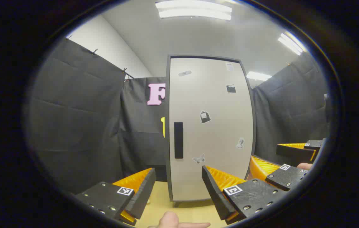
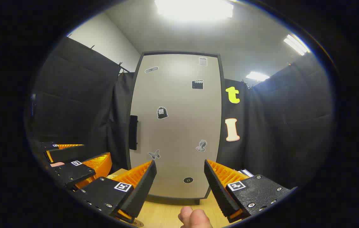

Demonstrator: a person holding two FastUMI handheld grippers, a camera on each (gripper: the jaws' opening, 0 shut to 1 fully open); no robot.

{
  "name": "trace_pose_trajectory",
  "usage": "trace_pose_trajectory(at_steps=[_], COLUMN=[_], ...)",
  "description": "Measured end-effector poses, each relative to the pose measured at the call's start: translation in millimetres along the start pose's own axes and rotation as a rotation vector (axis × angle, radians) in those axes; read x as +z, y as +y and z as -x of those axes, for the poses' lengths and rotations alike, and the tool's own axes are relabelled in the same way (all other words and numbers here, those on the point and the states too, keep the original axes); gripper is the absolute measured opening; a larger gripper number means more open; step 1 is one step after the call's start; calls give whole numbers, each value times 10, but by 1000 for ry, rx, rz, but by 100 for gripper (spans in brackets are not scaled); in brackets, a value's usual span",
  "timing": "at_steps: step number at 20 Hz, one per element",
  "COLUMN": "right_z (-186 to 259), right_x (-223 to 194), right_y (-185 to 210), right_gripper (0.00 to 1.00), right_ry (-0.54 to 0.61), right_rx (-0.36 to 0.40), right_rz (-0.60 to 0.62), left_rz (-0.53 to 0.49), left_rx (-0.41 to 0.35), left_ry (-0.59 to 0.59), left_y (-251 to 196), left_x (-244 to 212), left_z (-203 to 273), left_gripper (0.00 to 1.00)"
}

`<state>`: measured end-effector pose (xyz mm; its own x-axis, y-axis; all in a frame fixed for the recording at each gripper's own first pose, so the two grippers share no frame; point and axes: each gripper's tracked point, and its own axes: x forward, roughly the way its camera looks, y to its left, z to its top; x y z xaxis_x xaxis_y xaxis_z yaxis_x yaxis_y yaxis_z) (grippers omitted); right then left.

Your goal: Open the cabinet door with the right hand, grasp the bottle in the cabinet with the left hand and place it on the coaster, then close the cabinet door with the right hand.

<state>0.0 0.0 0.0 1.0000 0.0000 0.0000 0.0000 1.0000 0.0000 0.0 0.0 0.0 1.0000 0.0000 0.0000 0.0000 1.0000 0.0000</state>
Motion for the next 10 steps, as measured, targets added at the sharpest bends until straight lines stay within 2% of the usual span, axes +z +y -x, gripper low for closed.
trace_pose_trajectory(at_steps=[2, 10], right_z=[-9, -51], right_x=[19, -66], right_y=[-16, -58], right_gripper=[95, 95], right_ry=[-5, 30], right_rx=[-6, -23], right_rz=[7, -21], left_rz=[-10, -15], left_rx=[-3, -21], left_ry=[-6, 22], left_y=[3, 44], left_x=[15, -70], left_z=[-14, -84], left_gripper=[89, 88])
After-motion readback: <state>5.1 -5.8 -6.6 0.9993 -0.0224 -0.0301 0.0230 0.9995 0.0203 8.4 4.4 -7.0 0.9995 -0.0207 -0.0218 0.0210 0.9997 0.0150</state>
